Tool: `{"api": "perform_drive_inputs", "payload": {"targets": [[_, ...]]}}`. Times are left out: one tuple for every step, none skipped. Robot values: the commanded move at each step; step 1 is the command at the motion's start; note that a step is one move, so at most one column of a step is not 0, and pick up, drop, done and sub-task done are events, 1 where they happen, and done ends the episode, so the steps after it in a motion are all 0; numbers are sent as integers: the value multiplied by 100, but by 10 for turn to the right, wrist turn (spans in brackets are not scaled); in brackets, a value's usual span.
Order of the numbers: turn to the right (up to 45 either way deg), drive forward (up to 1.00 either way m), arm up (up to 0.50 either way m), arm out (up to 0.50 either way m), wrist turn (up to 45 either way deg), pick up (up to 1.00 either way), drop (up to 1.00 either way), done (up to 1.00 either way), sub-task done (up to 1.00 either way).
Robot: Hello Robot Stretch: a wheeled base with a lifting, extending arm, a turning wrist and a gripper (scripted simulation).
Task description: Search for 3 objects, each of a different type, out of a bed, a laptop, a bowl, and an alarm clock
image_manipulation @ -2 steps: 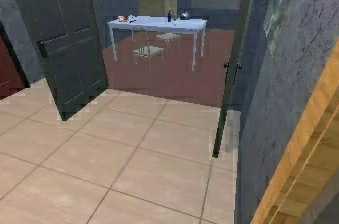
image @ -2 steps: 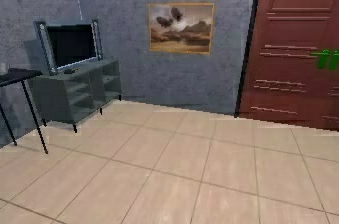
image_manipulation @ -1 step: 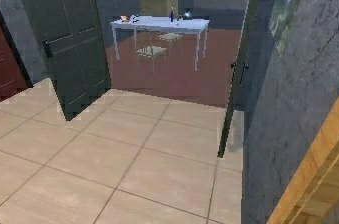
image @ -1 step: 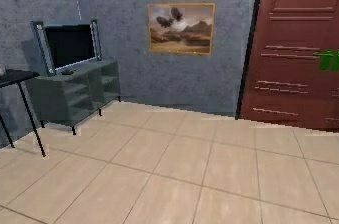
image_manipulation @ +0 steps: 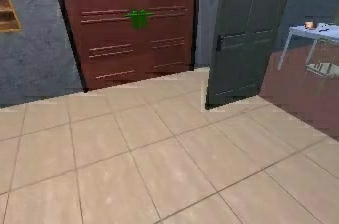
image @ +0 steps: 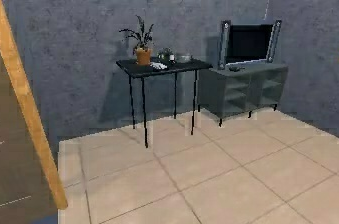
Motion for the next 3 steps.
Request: {"api": "perform_drive_inputs", "payload": {"targets": [[-300, 0, 0, 0, 0, 0, 0, 0, 0], [0, 20, 0, 0, 0, 0, 0, 0, 0], [-450, 0, 0, 0, 0, 0, 0, 0, 0]]}}
